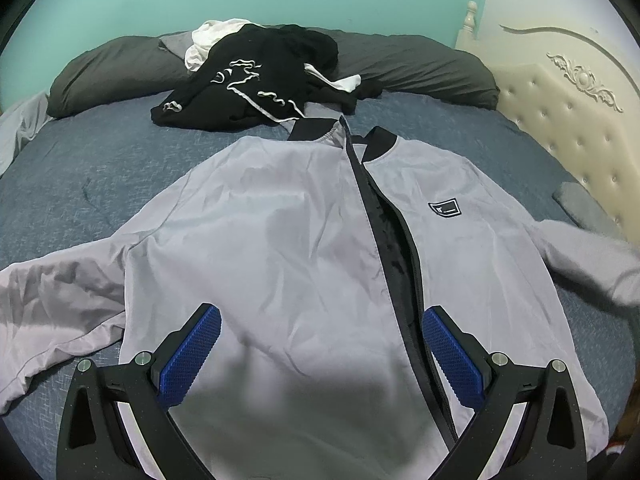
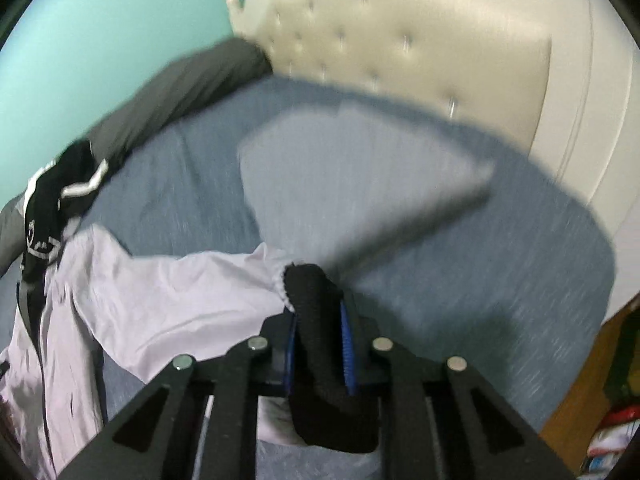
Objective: Fold clothes
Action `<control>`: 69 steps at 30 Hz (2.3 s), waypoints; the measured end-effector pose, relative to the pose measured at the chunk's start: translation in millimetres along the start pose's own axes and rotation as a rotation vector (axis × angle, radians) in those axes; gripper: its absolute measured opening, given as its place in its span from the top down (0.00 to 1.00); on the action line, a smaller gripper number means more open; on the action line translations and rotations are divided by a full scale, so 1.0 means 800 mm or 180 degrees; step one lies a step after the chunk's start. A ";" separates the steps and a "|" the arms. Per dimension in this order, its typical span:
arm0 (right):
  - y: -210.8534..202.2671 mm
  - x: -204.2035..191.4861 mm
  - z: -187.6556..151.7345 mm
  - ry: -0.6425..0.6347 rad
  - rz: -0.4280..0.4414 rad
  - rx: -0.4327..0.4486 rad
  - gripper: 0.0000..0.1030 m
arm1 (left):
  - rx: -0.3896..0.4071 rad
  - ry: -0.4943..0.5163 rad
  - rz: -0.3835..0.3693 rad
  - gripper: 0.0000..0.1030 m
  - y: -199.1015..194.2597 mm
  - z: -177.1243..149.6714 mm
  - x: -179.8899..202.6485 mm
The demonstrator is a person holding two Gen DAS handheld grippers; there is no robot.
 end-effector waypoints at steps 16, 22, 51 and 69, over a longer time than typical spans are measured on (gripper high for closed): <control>0.068 0.037 0.055 0.0124 -0.0585 -0.0328 0.54 | -0.0085 0.0063 0.0024 0.00 0.013 -0.004 0.005; 0.031 0.047 0.059 0.0111 -0.0972 -0.0065 0.47 | -0.0084 0.0074 0.0020 0.00 0.013 -0.004 0.008; 0.199 -0.302 -0.037 -0.1298 0.0484 -0.1124 0.80 | -0.0141 0.0059 0.0000 0.00 0.022 -0.008 0.004; 0.153 -0.331 -0.034 -0.1178 0.1170 -0.0899 0.85 | -0.0174 0.0098 0.0003 0.00 0.027 -0.010 0.008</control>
Point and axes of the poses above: each gripper's, at about its wrist camera, not at the fingertips, and y roughly the way its jaws point, x to its right, z to its top, the point moved 4 cm from there along y, roughly the way its jaws point, and after that the axes turned 9 degrees about -x, right-handed, at the moved point
